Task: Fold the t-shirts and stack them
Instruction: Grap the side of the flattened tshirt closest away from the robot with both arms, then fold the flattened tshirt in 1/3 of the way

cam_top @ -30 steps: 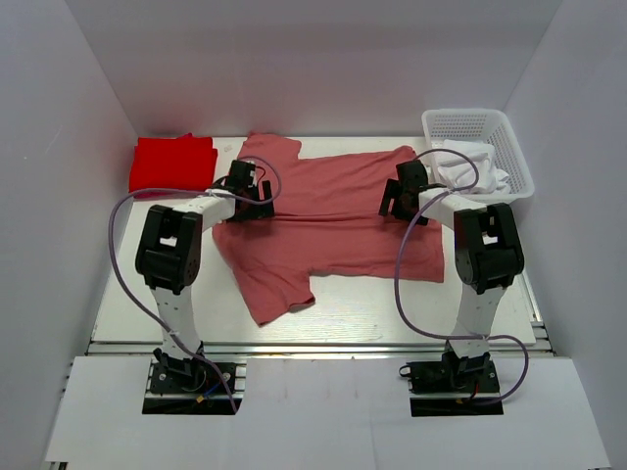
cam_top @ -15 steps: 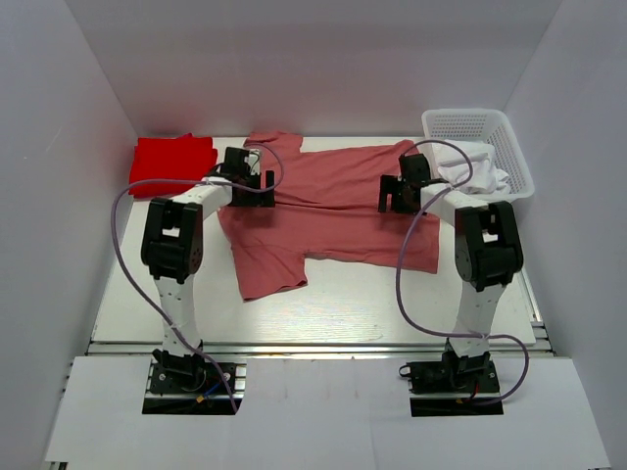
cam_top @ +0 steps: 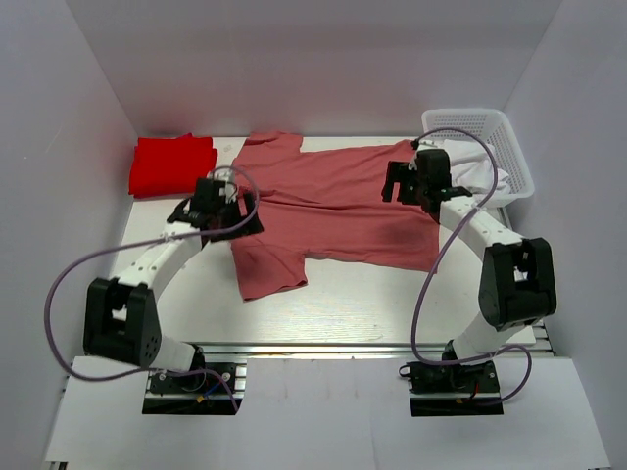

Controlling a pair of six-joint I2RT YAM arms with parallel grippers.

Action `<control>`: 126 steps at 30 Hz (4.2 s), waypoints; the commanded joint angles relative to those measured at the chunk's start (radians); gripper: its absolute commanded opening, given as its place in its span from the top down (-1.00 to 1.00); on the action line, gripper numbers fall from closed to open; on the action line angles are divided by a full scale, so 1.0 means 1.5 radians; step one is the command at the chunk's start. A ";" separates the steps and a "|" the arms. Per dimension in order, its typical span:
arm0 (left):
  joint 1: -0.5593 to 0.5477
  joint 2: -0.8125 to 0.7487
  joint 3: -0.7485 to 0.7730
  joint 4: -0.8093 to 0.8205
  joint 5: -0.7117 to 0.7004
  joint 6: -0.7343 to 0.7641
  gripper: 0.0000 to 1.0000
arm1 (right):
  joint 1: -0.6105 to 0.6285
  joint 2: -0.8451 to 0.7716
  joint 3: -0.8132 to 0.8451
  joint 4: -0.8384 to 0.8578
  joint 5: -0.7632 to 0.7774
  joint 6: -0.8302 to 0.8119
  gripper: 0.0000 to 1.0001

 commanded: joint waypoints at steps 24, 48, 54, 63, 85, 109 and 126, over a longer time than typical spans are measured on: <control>-0.008 -0.079 -0.290 -0.018 0.040 -0.110 0.07 | 0.000 -0.205 -0.175 0.004 0.078 0.107 -0.81; -0.008 -0.199 -0.290 -0.117 0.134 -0.090 1.00 | -0.037 -0.198 -0.278 -0.286 0.254 0.294 -0.73; -0.008 -0.207 -0.290 -0.137 0.149 -0.090 1.00 | -0.054 -0.180 -0.274 -0.225 0.204 0.295 -0.67; -0.008 -0.213 -0.290 -0.143 0.149 -0.090 1.00 | -0.082 -0.137 -0.293 -0.176 0.161 0.291 -0.45; -0.008 -0.380 -0.247 -0.204 0.381 -0.045 1.00 | -0.090 -0.329 -0.359 -0.296 0.021 0.189 1.00; 0.013 -0.087 0.045 0.049 -0.034 -0.103 1.00 | -0.091 -0.215 -0.153 -0.182 0.036 0.146 1.00; 0.025 0.087 0.202 0.093 -0.092 0.011 1.00 | -0.093 -0.049 0.007 -0.189 0.122 0.111 1.00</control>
